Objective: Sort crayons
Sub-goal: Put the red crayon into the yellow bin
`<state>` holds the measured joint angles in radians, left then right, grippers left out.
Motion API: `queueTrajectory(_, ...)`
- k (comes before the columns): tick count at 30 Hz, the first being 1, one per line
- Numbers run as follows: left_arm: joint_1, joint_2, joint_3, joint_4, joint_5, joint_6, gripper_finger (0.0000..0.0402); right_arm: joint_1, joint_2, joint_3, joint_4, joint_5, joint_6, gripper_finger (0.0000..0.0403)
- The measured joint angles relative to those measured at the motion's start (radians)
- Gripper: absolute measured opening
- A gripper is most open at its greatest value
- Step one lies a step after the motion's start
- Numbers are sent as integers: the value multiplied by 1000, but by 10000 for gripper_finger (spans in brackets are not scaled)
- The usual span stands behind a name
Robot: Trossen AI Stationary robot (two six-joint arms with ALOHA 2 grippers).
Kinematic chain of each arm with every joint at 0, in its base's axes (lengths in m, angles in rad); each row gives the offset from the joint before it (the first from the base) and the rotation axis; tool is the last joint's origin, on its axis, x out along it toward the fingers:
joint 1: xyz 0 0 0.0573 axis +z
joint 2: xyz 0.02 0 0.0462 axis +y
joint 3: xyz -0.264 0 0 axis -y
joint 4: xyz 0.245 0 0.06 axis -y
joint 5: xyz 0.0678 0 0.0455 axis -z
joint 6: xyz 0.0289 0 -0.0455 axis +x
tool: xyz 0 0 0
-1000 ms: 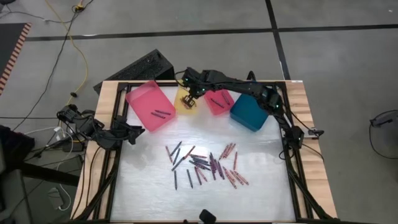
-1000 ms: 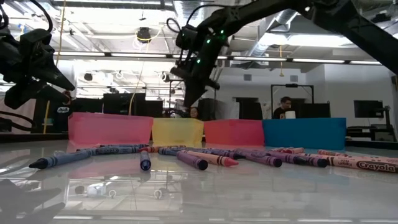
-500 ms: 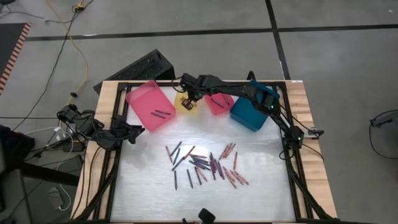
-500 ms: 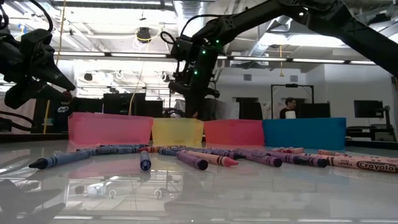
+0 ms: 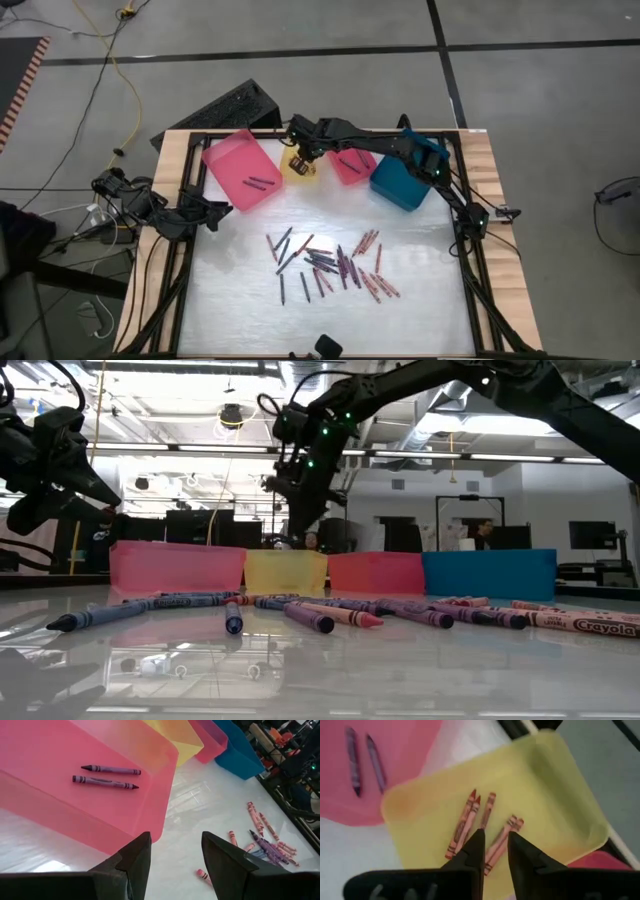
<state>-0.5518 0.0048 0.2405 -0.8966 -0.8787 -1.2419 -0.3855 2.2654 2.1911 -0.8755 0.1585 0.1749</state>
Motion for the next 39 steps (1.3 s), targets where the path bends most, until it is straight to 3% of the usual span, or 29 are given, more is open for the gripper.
queueTrajectory(7, 0, 0, -1, 7, 8, 3, 165, 3, -2, 166, -79, -21, -58, 82)
queueTrajectory(14, 0, 0, -2, 18, 22, 3, 165, 29, -127, 143, -55, -112, -74, 82)
queueTrajectory(20, 0, 0, -2, 52, 49, -18, 165, 54, -225, 143, -79, -111, -81, 82)
queueTrajectory(30, 0, 0, 5, 52, 182, -40, 165, 149, -363, 143, -160, -111, -196, 81)
queueTrajectory(39, 0, 0, 48, 60, 246, 66, 165, 273, -464, 143, -174, -111, -195, 81)
